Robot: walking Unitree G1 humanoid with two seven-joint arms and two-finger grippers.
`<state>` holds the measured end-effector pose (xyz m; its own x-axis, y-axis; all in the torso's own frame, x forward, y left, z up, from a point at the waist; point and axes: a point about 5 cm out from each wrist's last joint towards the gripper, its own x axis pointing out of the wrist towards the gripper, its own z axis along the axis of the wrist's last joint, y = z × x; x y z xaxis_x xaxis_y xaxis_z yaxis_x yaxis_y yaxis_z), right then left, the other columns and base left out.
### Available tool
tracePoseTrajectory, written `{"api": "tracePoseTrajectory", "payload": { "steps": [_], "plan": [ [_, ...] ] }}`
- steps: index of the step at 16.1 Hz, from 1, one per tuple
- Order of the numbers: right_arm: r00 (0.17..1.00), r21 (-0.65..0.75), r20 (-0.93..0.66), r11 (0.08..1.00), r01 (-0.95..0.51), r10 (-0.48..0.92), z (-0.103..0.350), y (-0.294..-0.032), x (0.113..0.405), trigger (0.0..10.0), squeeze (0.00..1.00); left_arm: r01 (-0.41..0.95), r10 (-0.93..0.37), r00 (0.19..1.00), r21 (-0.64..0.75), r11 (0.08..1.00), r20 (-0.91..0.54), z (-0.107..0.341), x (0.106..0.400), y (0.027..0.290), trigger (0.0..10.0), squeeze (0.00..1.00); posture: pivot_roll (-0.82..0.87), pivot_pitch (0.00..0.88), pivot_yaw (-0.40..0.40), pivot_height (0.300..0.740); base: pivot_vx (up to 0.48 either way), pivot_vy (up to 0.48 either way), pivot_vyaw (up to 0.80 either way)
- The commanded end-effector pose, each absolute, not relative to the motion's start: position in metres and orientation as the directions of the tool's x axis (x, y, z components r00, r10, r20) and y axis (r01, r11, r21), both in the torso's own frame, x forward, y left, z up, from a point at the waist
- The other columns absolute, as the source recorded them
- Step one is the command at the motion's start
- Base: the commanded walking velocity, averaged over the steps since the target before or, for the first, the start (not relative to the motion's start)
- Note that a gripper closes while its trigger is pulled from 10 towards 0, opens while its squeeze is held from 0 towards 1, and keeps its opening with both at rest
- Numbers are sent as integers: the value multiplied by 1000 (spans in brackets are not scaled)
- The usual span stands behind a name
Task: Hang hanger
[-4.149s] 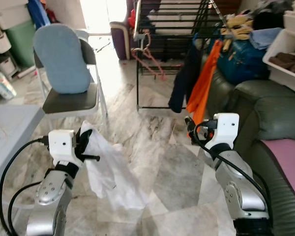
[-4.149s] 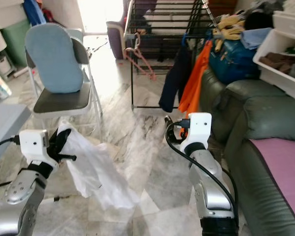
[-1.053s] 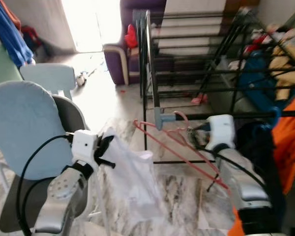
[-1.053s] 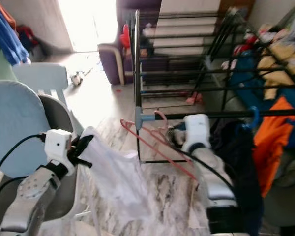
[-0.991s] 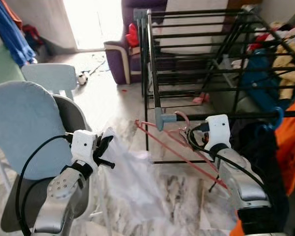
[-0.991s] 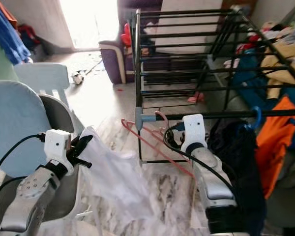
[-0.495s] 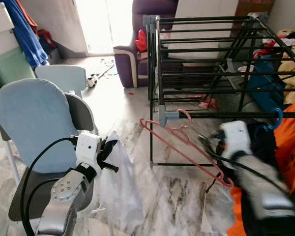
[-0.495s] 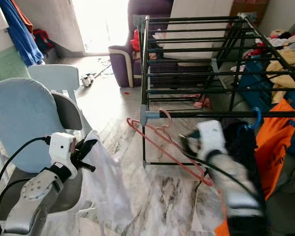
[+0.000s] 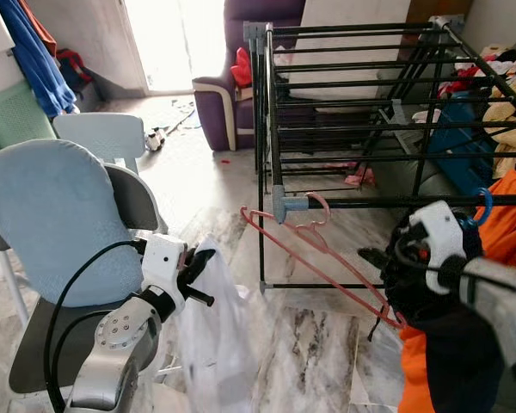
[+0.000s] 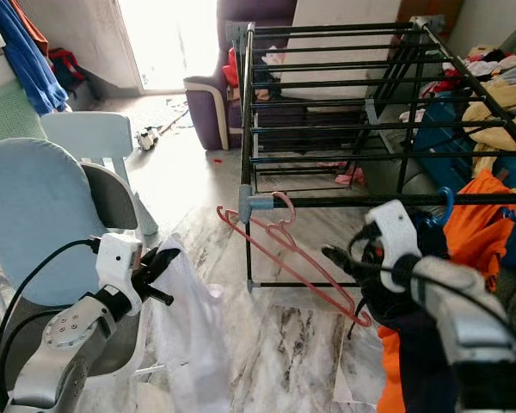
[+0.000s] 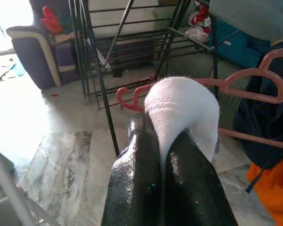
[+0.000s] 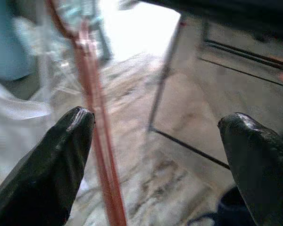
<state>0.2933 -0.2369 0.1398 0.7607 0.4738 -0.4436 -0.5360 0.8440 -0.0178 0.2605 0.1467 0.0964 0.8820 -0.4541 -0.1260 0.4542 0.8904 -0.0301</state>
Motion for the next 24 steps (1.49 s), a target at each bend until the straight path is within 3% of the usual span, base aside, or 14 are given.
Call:
{"api": "tracePoseTrajectory", "payload": {
  "steps": [1,4,13,18,19,20,24],
  "plan": [
    [725,-10,-438,804,-595,531,146,-229,294,10000,0,459,-458,881,-18,888,-118,100,261,147,10000,0,-142,0,49,740,0,0,0],
    [636,14,-481,731,-682,603,145,-224,295,10000,0,468,-466,874,-24,884,-138,97,257,145,10000,0,-136,0,40,740,0,0,0],
    [526,53,-584,676,-735,618,115,-207,292,10000,0,482,-480,863,-29,876,-156,93,252,143,10000,0,-128,0,23,740,0,0,0],
    [541,24,-630,710,-704,557,98,-215,298,10000,0,489,-487,857,-31,872,-167,91,251,140,10000,0,-126,0,24,740,0,0,0],
    [551,10,-628,714,-700,549,95,-214,301,3569,0,492,-489,856,-29,870,-168,91,251,140,10000,0,-124,0,25,740,0,0,0],
    [559,-5,-625,714,-701,545,93,-212,304,0,0,496,-492,854,-27,868,-169,91,251,140,10000,0,-123,0,25,740,0,0,0],
    [563,-77,-625,676,-733,540,87,-207,315,0,0,509,-503,847,-13,861,-174,91,251,140,10000,0,-120,0,27,740,0,0,0]
  ]
}}
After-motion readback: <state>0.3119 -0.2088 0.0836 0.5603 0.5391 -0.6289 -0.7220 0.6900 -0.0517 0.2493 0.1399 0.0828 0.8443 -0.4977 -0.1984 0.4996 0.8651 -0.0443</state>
